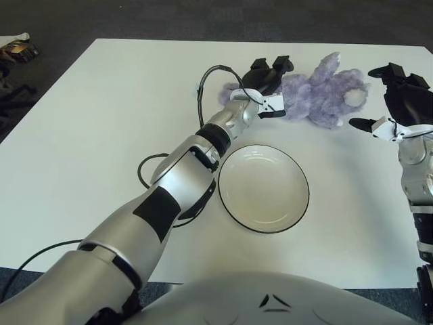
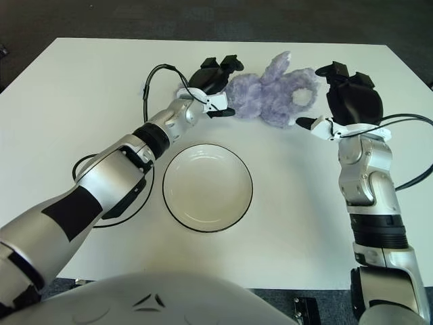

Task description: Put the doll into the plate.

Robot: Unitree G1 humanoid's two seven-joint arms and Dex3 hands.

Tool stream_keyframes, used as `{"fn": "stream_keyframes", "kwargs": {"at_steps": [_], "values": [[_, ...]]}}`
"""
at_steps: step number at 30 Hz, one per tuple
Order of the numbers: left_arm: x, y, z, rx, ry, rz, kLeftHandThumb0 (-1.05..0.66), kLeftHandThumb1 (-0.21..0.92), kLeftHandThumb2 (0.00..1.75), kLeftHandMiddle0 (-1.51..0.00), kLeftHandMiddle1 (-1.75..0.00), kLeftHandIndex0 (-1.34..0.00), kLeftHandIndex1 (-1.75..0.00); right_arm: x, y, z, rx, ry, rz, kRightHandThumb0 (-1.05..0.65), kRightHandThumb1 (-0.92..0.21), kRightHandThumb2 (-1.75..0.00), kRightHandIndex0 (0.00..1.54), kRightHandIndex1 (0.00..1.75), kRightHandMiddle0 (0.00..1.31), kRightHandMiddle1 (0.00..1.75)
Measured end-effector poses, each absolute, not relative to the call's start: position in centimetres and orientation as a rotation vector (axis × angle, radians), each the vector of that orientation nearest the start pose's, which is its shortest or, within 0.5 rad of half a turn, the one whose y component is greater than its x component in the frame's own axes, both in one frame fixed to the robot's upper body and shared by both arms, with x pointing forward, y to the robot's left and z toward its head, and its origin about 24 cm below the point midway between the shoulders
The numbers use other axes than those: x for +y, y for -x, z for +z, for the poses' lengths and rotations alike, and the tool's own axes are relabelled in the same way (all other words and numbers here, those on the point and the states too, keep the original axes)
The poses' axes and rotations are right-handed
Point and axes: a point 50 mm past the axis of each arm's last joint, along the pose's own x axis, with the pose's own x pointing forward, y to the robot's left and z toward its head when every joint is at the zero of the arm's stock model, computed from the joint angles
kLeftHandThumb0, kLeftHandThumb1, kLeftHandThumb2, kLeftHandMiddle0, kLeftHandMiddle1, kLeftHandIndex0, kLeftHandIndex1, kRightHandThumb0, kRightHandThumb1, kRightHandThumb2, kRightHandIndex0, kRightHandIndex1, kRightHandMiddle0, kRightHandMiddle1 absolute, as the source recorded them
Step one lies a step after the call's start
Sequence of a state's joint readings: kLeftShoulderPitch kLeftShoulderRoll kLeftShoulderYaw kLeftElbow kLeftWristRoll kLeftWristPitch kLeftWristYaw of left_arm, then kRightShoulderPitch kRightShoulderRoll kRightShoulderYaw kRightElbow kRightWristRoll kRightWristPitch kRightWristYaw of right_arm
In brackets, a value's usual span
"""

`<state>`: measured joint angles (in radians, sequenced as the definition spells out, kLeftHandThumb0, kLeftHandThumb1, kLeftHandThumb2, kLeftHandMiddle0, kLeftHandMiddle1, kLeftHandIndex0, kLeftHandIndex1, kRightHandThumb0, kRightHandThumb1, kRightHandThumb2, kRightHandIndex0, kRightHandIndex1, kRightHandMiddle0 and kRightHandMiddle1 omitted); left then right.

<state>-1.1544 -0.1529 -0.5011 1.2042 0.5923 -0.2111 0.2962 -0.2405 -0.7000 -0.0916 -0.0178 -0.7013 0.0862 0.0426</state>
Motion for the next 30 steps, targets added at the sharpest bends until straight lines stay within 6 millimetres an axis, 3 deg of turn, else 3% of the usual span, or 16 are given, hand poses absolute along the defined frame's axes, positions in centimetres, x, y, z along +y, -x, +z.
{"fn": "stream_keyframes", "kwargs": {"at_steps": [7,12,24,30], "values": [[-4.7,-36.7,14.1,-0.45,-1.021,-0.463,-0.37,0.16,1.03,0.0,-1.04,0.0,-0.78,-27.5,-29.9,17.3,-0.102,1.447,-0.095,-0.97,-0.63,-0.46,0.13,0.98,0.0,0.51],[-4.8,-36.7,14.2,-0.442,-1.022,-0.462,-0.41,0.17,1.0,0.0,-1.03,0.0,-0.7,-27.4,-31.3,17.5,-0.045,1.484,-0.023,-0.99,-0.64,-0.44,0.09,0.95,0.0,0.44],[-4.8,-36.5,13.9,-0.434,-1.006,-0.463,-0.37,0.2,0.98,0.0,-1.06,0.0,-0.69,-26.7,-32.8,17.2,0.043,1.538,0.041,-1.02,-0.67,-0.4,0.05,0.83,0.0,0.47],[-4.7,-36.5,13.7,-0.427,-1.002,-0.463,-0.39,0.2,0.97,0.0,-1.05,0.0,-0.69,-26.5,-33.4,17.5,0.037,1.562,0.055,-1.04,-0.7,-0.37,0.06,0.74,0.0,0.4]]}}
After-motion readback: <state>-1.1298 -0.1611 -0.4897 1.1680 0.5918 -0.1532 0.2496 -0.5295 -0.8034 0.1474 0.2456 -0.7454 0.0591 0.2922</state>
